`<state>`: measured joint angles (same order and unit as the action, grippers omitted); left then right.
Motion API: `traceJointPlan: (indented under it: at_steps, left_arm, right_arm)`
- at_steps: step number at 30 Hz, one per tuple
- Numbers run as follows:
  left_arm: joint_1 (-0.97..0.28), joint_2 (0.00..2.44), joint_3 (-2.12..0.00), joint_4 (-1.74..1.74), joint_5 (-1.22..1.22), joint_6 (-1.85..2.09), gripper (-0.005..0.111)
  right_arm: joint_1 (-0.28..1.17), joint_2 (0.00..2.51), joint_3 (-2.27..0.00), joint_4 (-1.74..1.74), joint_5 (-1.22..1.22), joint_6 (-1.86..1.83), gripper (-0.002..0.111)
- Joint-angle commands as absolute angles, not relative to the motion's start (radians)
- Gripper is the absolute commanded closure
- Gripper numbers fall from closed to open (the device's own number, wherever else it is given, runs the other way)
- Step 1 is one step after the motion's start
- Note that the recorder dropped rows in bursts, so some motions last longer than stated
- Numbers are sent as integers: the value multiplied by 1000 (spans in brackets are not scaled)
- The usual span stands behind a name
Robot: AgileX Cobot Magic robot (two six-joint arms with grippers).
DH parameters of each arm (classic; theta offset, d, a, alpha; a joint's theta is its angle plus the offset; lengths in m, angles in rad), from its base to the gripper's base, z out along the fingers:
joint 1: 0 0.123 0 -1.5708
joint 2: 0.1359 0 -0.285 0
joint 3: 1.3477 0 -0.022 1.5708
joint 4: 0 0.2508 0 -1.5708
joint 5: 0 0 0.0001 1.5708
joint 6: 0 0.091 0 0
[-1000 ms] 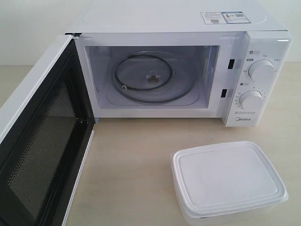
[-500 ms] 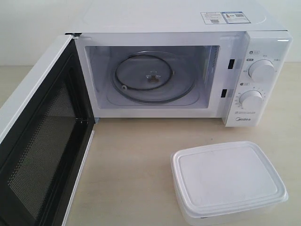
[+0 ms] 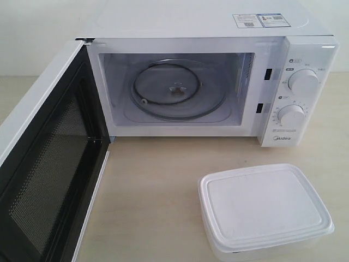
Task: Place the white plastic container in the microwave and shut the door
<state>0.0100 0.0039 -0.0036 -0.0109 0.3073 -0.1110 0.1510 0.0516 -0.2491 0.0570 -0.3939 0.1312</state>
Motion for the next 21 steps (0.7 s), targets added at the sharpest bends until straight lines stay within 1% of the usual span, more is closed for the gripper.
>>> traceJointPlan:
  at_steps: [1,2,5,7,8,10,12,14,21]
  left_arm:
    - [1,0,0,-10,306,-120,102]
    - [1,0,0,-10,306,-120,102]
    - [1,0,0,-10,306,-120,102]
    - [1,0,0,-10,306,-120,102]
    - [1,0,0,-10,306,-120,102]
    - [1,0,0,-10,306,-120,102]
    - [1,0,0,-10,306,-120,102]
    - [1,0,0,-10,306,-120,102]
    - [1,0,0,-10,306,-120,102]
  right_arm:
    - [149,236,-440,29,-352,421,108]
    - [149,271,-459,0,-352,461,108]
    - [149,421,-473,-116,-397,803,108]
    - [149,478,-448,-313,-407,966,108]
    - [149,501,-420,-479,-469,1062,108]
    - [149,530,-364,-629,-636,1268,108]
    - [149,543,-322,-656,-705,1359,108]
    - [149,552,-279,-680,-721,1456,108]
    - [149,559,-102,-703,-643,1693,108]
